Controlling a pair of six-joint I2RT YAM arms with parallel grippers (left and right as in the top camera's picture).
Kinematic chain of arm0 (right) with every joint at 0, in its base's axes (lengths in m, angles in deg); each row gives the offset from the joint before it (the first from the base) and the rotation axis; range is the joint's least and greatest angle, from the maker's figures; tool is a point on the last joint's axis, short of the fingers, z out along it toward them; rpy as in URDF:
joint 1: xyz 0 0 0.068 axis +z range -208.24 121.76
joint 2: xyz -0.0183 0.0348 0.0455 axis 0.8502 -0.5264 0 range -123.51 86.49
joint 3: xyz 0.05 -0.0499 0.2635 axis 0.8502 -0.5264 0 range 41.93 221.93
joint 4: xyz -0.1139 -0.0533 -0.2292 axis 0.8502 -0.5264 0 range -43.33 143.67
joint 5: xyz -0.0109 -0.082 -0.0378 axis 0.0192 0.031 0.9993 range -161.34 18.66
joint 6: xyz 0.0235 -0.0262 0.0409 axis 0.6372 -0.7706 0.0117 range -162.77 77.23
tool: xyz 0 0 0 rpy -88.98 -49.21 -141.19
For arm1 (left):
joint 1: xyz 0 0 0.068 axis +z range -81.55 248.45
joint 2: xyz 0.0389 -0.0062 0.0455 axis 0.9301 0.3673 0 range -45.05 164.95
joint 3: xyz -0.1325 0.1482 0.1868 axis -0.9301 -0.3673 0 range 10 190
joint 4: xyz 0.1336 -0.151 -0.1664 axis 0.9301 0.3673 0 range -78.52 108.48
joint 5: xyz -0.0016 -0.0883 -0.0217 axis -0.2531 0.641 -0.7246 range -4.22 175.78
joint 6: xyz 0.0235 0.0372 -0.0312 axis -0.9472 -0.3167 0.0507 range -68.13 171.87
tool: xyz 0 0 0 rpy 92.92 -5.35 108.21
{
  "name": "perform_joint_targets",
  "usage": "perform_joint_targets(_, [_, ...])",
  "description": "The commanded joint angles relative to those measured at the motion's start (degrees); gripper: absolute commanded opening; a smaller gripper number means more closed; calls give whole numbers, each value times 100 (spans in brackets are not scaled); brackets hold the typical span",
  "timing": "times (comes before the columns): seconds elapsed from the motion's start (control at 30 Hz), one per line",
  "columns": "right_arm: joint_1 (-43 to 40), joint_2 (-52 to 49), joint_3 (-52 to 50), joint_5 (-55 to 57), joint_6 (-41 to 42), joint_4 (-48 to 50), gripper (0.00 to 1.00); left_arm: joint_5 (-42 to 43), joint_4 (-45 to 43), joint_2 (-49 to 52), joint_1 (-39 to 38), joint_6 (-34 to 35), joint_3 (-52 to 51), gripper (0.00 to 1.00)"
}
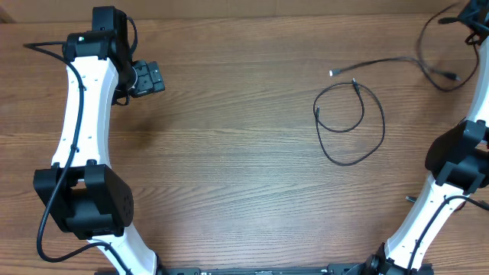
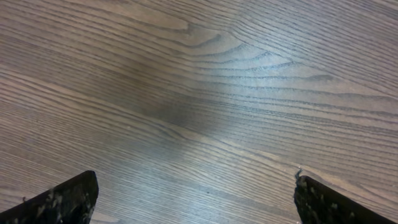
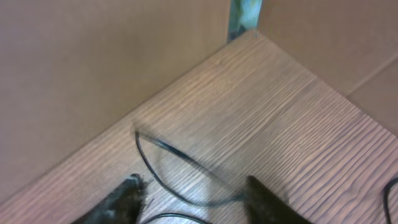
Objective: Untangle cables
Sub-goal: 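Bring the right gripper back down toward the remaining cable loop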
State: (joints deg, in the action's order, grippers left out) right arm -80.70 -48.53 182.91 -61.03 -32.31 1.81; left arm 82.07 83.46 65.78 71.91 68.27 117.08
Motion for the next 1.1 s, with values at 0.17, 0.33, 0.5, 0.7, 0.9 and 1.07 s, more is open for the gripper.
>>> perform_joint_targets(0.17, [-17, -11, 35, -214, -11, -586, 100, -31, -24, 72, -26, 52, 63, 100])
perform_joint_targets(0.33, [-17, -11, 42, -2367, -9, -1314, 100, -31, -24, 72, -26, 52, 63, 100])
perform_joint_targets(0.5, [61, -11, 42, -3292, -13, -2363, 100, -31, -24, 72, -26, 52, 63, 100])
perform_joint_targets(0.7, [251, -13, 39, -3287, -874, -3547, 100, -31, -24, 72, -26, 52, 66, 100])
perform_joint_targets(0.9, [446, -13, 39, -3029, -1097, -4308, 100, -31, -24, 72, -26, 52, 63, 100])
perform_joint_targets(1.07, [684, -13, 39, -2920, -1097, -4520, 100, -31, -24, 72, -26, 52, 63, 100])
